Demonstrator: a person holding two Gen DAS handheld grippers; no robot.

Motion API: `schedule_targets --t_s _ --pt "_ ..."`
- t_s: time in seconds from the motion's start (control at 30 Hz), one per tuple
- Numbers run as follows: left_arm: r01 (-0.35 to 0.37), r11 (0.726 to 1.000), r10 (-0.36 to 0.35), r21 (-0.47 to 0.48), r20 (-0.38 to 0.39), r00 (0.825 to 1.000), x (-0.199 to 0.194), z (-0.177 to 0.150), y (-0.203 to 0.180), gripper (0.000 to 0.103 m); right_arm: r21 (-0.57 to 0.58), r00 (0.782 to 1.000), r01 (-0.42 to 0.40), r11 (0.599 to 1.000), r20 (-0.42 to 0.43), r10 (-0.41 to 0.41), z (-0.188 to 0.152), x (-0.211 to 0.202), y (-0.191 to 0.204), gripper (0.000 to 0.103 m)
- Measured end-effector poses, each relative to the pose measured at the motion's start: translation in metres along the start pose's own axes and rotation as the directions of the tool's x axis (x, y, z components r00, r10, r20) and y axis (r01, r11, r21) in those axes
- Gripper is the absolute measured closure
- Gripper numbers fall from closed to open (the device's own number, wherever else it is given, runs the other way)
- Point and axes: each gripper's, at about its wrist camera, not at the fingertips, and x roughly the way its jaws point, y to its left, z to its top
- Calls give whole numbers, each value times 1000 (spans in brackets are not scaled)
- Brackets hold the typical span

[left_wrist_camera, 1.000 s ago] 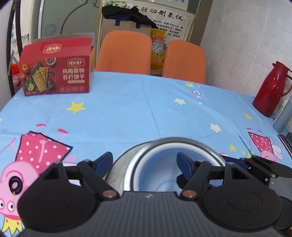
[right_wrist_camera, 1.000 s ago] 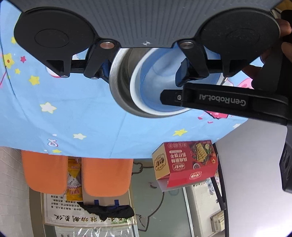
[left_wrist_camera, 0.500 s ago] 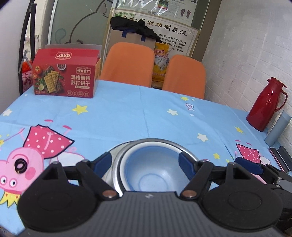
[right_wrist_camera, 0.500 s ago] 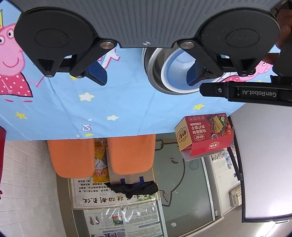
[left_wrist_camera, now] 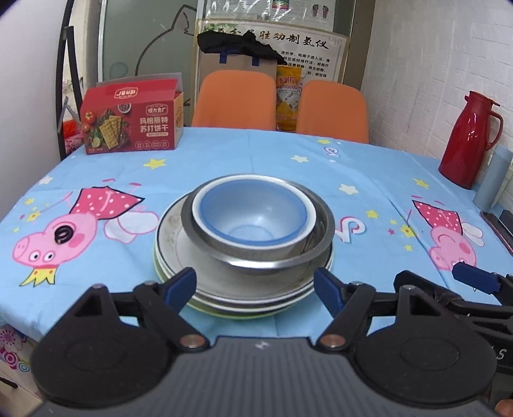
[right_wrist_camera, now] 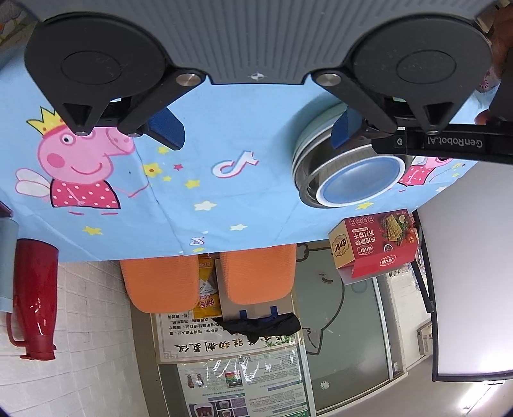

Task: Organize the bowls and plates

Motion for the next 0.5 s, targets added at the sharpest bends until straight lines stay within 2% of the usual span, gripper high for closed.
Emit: schedule_targets --t_s 0.27,0.5 --pt "10 1000 -10 16 -17 1000 -3 -38 -6 29 -7 995 7 1000 -98 -7 -41 -5 -4 0" --pt "7 1000 -7 20 -4 1000 -10 -50 -6 29 -14 989 -29 999 -143 27 -54 -10 4 0"
